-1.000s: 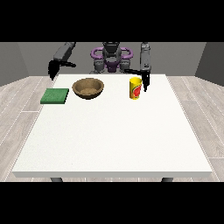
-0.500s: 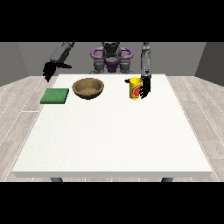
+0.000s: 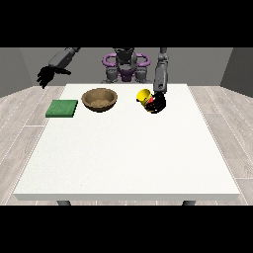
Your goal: Pick the cup and pour the ball into the bowl, then pick the bowl and place it on the pad
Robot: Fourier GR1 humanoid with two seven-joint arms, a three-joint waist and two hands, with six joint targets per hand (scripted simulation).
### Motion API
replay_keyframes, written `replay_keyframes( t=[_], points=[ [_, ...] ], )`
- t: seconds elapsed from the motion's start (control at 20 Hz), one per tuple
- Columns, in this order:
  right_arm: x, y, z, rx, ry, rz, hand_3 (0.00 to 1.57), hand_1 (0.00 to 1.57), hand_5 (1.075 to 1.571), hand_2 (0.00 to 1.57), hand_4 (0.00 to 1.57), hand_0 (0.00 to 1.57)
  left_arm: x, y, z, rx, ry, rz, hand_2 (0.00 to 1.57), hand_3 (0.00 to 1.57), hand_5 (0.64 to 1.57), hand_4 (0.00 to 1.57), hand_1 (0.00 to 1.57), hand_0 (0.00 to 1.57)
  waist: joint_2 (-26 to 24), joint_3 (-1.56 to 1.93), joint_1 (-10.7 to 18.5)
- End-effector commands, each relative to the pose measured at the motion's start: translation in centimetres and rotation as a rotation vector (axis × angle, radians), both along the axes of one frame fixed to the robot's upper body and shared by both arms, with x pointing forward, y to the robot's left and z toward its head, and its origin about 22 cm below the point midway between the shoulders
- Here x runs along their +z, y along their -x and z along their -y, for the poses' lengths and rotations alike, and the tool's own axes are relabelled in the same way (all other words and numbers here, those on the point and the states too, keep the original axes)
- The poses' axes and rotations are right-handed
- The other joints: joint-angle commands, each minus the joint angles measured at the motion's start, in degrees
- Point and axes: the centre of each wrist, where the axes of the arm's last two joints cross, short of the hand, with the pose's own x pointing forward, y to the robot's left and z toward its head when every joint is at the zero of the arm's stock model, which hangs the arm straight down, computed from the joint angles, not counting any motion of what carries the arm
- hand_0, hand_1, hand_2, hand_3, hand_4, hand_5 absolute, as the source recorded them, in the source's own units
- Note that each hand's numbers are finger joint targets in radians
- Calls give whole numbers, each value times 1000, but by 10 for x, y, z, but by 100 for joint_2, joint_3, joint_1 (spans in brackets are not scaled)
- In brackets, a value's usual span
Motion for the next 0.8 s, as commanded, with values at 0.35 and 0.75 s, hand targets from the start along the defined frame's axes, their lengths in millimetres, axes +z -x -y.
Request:
replay_keyframes(
  t=[0.35, 0.75],
  points=[
    [-53, 37, 60, -155, -38, -278, 0, 0, 1560, 0, 0, 0, 27, -15, 45, -52, -296, -204, 1571, 1571, 1536, 1033, 1381, 1381, -1665, -17, 905],
    [-77, 58, 76, -237, -24, -296, 0, 0, 1558, 0, 0, 0, 60, -22, 119, -85, -469, -197, 1571, 1571, 1567, 1143, 1375, 1375, -1753, -22, 1337]
  ],
)
